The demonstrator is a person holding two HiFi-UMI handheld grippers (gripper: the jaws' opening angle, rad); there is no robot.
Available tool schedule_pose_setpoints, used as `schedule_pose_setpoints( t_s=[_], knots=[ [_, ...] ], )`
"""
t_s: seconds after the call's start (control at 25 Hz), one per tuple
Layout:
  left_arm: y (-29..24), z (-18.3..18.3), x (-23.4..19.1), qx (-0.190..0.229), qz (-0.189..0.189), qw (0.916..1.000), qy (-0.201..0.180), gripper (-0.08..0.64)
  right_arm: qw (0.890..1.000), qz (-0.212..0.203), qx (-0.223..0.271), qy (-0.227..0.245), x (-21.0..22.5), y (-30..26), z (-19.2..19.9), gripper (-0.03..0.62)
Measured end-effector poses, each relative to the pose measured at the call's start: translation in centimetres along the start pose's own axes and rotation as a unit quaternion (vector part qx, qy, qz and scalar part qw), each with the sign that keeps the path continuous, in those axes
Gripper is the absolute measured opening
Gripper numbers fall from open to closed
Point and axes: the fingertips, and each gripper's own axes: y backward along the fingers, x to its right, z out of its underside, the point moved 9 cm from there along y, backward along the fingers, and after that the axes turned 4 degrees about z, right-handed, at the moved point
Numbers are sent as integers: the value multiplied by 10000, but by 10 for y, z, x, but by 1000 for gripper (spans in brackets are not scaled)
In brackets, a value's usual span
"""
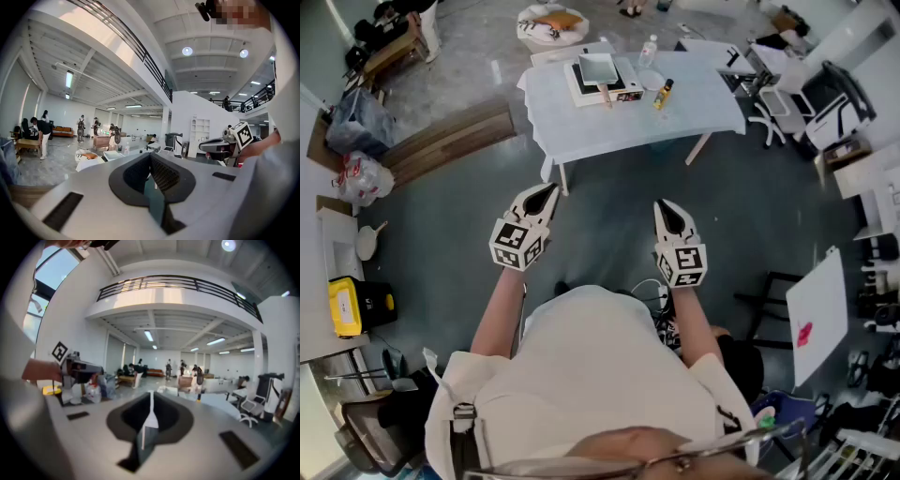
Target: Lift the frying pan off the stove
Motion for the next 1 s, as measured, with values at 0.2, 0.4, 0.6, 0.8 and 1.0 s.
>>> schedule_pose_setpoints(
  t_s=[0.2,0.4,0.6,0.8,1.0],
  knots=[
    [-2,-2,-1,25,44,10000,-46,29,10000,37,25,-1,-1,-1,-1,40],
    [-2,-2,-6,21,87,10000,16,29,10000,46,7,33,-5,-3,-7,40],
    [-2,2,-12,-24,151,9999,39,29,10000,79,-5,-18,-10,-6,-8,40],
    [0,3,-18,-57,215,9998,0,29,9998,160,-41,-73,-19,-9,-7,40],
    [5,4,-26,-86,365,9993,-51,29,9995,288,-92,-120,-32,-12,-6,41]
  ],
)
